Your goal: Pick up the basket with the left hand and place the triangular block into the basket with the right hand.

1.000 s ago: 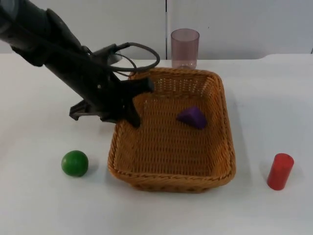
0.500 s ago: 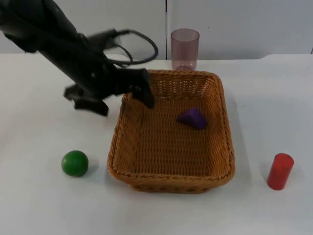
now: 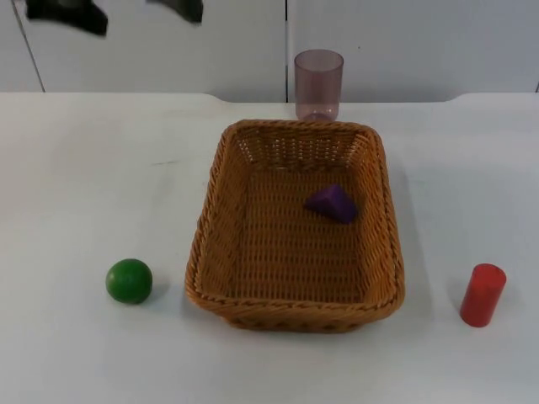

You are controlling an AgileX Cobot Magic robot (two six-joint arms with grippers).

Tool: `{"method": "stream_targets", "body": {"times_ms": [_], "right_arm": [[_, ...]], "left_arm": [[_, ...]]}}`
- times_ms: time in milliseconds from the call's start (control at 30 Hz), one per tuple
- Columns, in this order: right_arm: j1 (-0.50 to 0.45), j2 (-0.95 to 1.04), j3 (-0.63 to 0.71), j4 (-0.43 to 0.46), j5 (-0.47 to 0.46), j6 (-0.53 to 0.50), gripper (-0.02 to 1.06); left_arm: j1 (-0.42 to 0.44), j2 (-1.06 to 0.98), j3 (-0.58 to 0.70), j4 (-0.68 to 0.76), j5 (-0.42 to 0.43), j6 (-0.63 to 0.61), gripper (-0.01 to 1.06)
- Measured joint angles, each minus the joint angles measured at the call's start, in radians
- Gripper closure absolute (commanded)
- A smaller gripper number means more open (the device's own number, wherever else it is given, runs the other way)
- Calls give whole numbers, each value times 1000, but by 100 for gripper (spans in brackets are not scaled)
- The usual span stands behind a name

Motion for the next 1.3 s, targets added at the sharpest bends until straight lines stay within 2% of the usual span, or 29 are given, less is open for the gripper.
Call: {"method": "stream_targets", "body": {"times_ms": [67, 167, 267, 300, 467, 500, 633, 767, 933, 1067, 1100, 1300], "right_arm": [[0, -34, 5, 0, 0, 0, 9], [0, -80, 43, 0, -19, 0, 9], [0, -177, 168, 0, -57, 0, 9], [0, -177, 168, 0, -57, 0, 9], [0, -352, 374, 0, -78, 0, 9], [0, -352, 374, 0, -78, 0, 9], [0, -494, 506, 2, -78, 8, 9], [0, -592, 579, 2, -70, 22, 9], [0, -721, 658, 2, -10, 42, 9], [0, -845, 727, 2, 90, 51, 9], [0, -845, 727, 2, 90, 51, 9], [0, -976, 790, 0, 188, 76, 9]], "left_arm": [[-4, -84, 10, 2, 35, -2, 0], [-6, -177, 56, 2, 40, -2, 0], [-6, -343, 183, 0, 16, -4, 0], [-6, -343, 183, 0, 16, -4, 0], [-6, -645, 437, 0, -19, -4, 0], [-6, -645, 437, 0, -19, -4, 0], [-6, -887, 621, 0, -46, -4, 0], [-6, -1055, 714, 2, -50, -4, 0], [-6, -1265, 783, 24, -40, -4, 0], [-6, -1442, 809, 80, 15, -10, 0], [-6, -1442, 809, 80, 15, -10, 0], [-6, -1610, 818, 164, 119, -108, 0]]}}
